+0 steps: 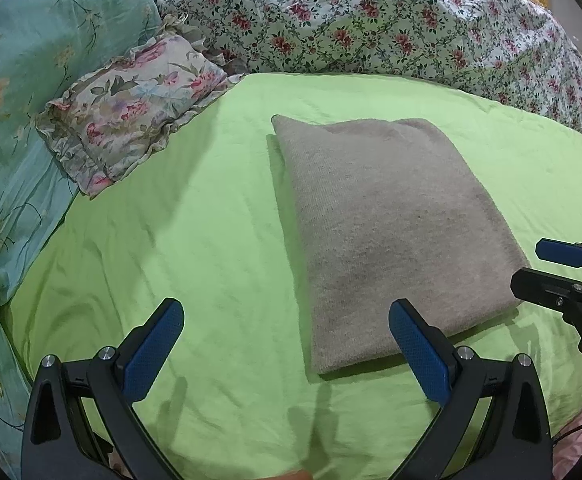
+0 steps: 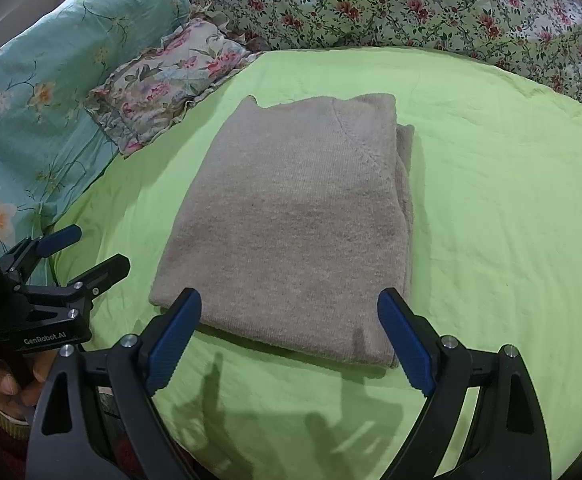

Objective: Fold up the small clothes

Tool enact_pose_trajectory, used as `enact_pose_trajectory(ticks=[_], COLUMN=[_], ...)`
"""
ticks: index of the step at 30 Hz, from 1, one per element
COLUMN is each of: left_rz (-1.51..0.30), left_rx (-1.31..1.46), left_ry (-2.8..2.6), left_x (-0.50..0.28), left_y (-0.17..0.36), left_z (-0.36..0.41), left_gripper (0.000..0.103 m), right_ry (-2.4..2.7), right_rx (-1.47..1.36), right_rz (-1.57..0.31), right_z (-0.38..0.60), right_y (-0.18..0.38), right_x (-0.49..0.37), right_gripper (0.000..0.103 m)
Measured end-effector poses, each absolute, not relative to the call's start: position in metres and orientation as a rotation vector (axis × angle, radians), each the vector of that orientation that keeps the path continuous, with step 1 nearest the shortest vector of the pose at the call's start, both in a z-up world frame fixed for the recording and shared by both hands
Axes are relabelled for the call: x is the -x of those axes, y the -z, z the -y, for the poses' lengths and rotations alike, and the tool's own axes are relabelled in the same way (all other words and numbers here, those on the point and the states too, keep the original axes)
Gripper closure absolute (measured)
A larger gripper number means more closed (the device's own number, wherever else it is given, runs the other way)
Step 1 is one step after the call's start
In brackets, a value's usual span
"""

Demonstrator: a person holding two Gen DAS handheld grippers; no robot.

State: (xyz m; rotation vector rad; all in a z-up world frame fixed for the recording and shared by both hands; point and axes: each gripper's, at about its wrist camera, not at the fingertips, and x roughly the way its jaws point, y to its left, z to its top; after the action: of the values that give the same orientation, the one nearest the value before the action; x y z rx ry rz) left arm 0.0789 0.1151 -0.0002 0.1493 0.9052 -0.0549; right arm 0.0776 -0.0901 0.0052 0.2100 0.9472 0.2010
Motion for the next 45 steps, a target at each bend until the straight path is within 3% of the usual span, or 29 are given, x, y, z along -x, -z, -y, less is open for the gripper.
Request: enact_pose_trajectory(ticks=[45], left_rz=[-0.873], left_rx=[-0.172], left_ry=[0.078], left_x=[-0.057], left_y=[-0.008], left_z=[-0.105], left_gripper=[0.0], right_ry=[-0.208], right_rx=[-0.189], right_rz=[-0.926], right_z=[0.09], right_y=[-0.012], right_x=[-0.059], right_gripper=[0.013])
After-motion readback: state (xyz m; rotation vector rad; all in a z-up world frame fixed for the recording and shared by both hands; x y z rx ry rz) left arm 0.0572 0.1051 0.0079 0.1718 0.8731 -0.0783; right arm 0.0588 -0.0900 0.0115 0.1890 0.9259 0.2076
